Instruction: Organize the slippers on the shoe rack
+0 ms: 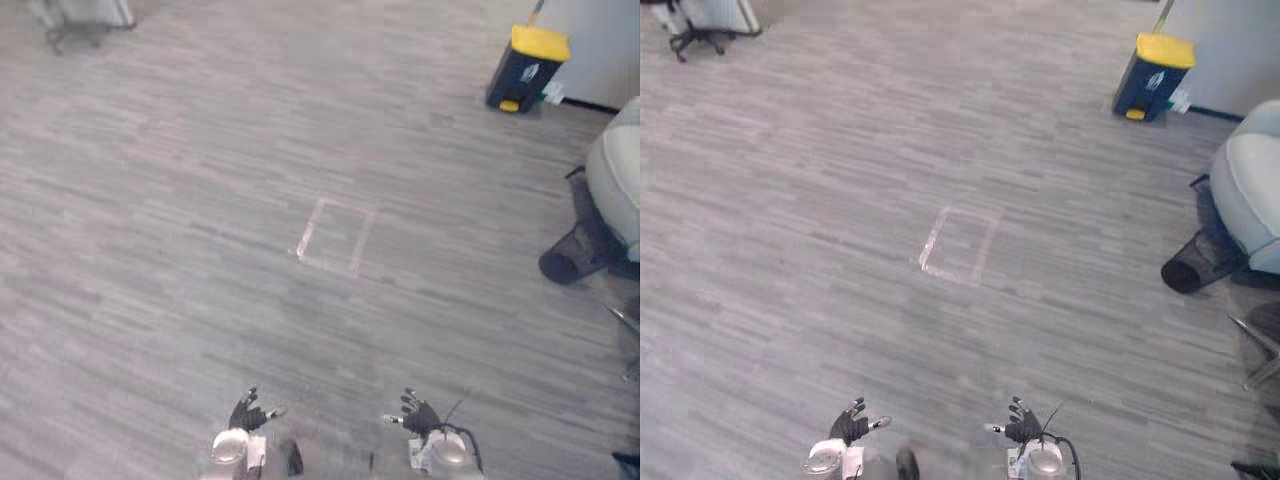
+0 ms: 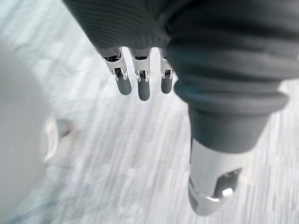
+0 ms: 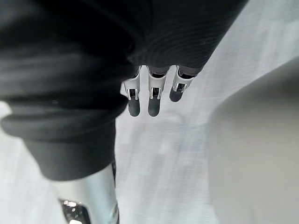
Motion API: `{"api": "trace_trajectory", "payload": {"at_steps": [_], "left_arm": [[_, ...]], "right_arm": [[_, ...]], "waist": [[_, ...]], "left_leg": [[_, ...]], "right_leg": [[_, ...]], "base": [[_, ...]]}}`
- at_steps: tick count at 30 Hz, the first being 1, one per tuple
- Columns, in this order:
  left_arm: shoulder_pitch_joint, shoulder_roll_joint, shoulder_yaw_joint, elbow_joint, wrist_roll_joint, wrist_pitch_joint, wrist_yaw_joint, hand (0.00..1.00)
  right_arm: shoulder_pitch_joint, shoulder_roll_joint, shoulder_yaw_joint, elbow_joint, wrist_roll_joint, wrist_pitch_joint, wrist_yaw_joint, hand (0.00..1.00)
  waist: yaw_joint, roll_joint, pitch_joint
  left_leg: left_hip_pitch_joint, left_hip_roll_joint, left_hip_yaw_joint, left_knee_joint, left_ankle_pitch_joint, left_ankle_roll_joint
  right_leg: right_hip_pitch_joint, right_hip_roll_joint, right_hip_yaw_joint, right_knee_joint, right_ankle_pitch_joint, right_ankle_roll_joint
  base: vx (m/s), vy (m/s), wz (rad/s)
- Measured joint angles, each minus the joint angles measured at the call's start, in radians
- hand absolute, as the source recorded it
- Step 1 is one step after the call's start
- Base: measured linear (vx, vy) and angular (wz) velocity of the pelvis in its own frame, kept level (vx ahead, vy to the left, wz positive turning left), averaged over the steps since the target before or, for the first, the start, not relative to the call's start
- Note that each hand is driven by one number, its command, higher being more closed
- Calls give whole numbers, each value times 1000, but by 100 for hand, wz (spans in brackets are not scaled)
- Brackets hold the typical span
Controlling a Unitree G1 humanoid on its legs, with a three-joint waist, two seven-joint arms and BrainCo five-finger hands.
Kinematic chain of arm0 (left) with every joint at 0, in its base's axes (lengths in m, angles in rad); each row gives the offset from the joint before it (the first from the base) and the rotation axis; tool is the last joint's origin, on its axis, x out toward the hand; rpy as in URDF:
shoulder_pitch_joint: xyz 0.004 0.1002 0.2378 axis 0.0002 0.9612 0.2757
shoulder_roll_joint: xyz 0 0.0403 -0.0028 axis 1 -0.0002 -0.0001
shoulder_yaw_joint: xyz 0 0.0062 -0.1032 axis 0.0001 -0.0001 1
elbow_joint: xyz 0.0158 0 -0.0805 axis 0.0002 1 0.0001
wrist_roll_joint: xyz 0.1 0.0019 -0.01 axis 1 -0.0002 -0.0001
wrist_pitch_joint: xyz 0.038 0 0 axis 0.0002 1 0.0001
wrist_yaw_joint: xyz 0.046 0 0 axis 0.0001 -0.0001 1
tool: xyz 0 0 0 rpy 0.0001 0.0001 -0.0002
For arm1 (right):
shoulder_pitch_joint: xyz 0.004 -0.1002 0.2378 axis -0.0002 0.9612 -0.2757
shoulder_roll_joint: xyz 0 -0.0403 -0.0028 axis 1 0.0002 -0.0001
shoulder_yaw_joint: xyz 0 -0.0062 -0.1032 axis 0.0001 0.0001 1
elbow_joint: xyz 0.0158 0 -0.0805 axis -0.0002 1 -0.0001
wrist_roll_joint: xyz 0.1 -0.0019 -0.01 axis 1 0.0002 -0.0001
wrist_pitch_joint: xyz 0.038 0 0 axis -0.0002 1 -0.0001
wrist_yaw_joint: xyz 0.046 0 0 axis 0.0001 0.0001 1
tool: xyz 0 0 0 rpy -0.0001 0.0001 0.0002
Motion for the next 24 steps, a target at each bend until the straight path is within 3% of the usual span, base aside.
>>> {"api": "trace_trajectory", "payload": {"at_steps": [2,3,4,5,6,7,10,12,13,14,16,19,21,22,23,24], "left_arm": [[-16,4,-1,0,0,-1,2,0],[-20,4,-6,0,0,-1,2,0],[-21,6,-19,-2,1,-2,1,0],[-19,14,-24,-2,3,-3,-1,0],[-23,-5,-22,11,3,-3,-1,0],[-24,-18,-23,12,3,-4,-3,0],[-34,-26,-12,20,8,-4,-5,0],[-33,-39,8,18,21,-4,-6,0],[-21,-59,31,9,23,-4,-6,0],[-1,-68,44,-18,23,-4,-7,0],[37,-72,63,-31,23,-3,-6,0],[36,-61,67,-63,23,-5,-5,0],[31,-50,63,-61,24,-4,-5,0],[25,-50,59,-59,25,-4,-5,0],[19,-51,49,-57,28,-4,-4,0],[18,-51,39,-55,32,-5,-3,0]], "right_arm": [[-13,0,-1,-15,10,-4,1,0],[-15,0,0,-28,10,-4,1,0],[-13,3,0,-33,11,-8,0,0],[-6,5,1,-31,12,-8,1,0],[-11,-1,-4,-28,23,-8,1,0],[-27,-6,-5,-27,28,-3,-3,0],[-31,2,-45,-42,34,-3,-4,0],[-4,2,-46,-71,34,6,-4,0],[28,7,-37,-100,36,6,-4,0],[39,8,-28,-110,37,7,-5,0],[45,9,-15,-105,39,8,-7,0],[41,2,-11,-57,37,15,-8,0],[23,4,-17,-27,37,23,-8,0],[25,5,-26,-26,36,23,-8,0],[28,5,-41,-23,31,23,-8,0],[36,1,-45,-13,31,23,-9,0]], "waist": [[-19,8,4],[-28,10,6],[-41,2,5],[-42,-18,0],[-48,-7,3],[-41,29,1],[-69,53,7],[-79,53,10],[-76,46,14],[-67,48,14],[-41,38,16],[-20,34,17],[-3,26,20],[0,24,21],[4,24,18],[9,31,16]], "left_leg": [[44,30,1,-24,0,0],[64,39,2,-39,0,0],[107,37,4,-71,-8,-16],[141,16,1,-82,-24,-46],[182,32,-3,-89,-47,-83],[192,57,3,-89,-43,-92],[182,88,-35,36,20,-156],[115,139,-70,267,57,-181],[7,207,-96,551,134,-190],[-82,265,-80,779,129,-186],[-187,291,-31,926,80,-153],[-301,260,40,808,4,-115],[-358,169,13,496,-21,-106],[-371,120,-43,347,-4,-109],[-385,70,-130,153,51,-121],[-390,58,-178,72,141,-137]], "right_leg": [[-105,48,-56,-205,-20,-19],[-129,66,-58,-321,5,-16],[-135,94,-51,-584,122,-12],[-131,96,-22,-726,261,-14],[-122,117,0,-699,365,-72],[-132,140,2,-659,336,-78],[-143,135,-7,-492,157,-90],[-68,143,-27,-503,106,-90],[25,164,-36,-550,77,-88],[95,189,-27,-590,57,-108],[199,210,17,-664,46,-132],[293,208,99,-745,44,-131],[356,178,181,-779,39,-101],[379,162,211,-799,34,-93],[404,143,252,-826,20,-69],[413,140,289,-838,7,-51]], "base": [[527,-45,18],[634,-128,33],[543,-138,28],[568,-177,20],[468,-148,-17],[556,-152,-29],[561,-201,2],[408,-174,37],[447,-151,6],[538,-167,-13],[474,-47,-59],[437,24,-83],[481,135,-123],[511,221,-135],[515,267,-119],[503,279,-110]]}}
